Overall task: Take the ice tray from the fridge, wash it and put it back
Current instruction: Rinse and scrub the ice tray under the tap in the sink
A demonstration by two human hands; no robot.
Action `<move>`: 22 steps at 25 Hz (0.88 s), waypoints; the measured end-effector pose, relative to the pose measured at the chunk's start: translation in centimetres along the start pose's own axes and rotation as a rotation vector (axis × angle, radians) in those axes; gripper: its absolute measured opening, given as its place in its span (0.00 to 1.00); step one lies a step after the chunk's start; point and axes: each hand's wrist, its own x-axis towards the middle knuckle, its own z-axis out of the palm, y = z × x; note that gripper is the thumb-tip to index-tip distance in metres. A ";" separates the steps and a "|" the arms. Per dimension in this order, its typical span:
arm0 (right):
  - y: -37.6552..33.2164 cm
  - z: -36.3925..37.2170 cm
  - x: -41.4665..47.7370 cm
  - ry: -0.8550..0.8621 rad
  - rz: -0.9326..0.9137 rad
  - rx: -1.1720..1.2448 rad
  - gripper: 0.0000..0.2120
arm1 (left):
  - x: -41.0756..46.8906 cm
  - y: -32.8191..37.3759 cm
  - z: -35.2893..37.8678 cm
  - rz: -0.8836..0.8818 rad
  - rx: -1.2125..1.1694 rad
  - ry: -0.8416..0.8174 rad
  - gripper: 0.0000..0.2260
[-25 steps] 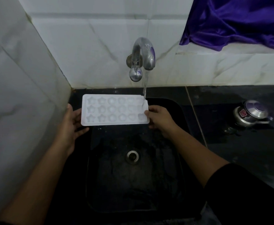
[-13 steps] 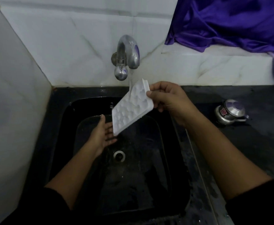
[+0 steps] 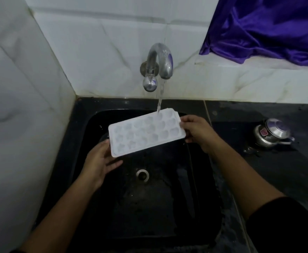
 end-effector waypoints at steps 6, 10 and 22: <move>-0.1 3.4 1.5 -0.155 0.014 -0.147 0.08 | 1.0 1.0 -2.1 0.147 -0.190 0.109 0.12; -5.6 4.3 3.2 -0.086 -0.140 -0.131 0.17 | 0.6 -0.8 -1.5 0.102 -0.272 0.154 0.10; -12.1 4.5 5.2 -0.320 0.132 0.273 0.15 | -3.3 -4.2 0.5 0.157 -0.298 0.237 0.11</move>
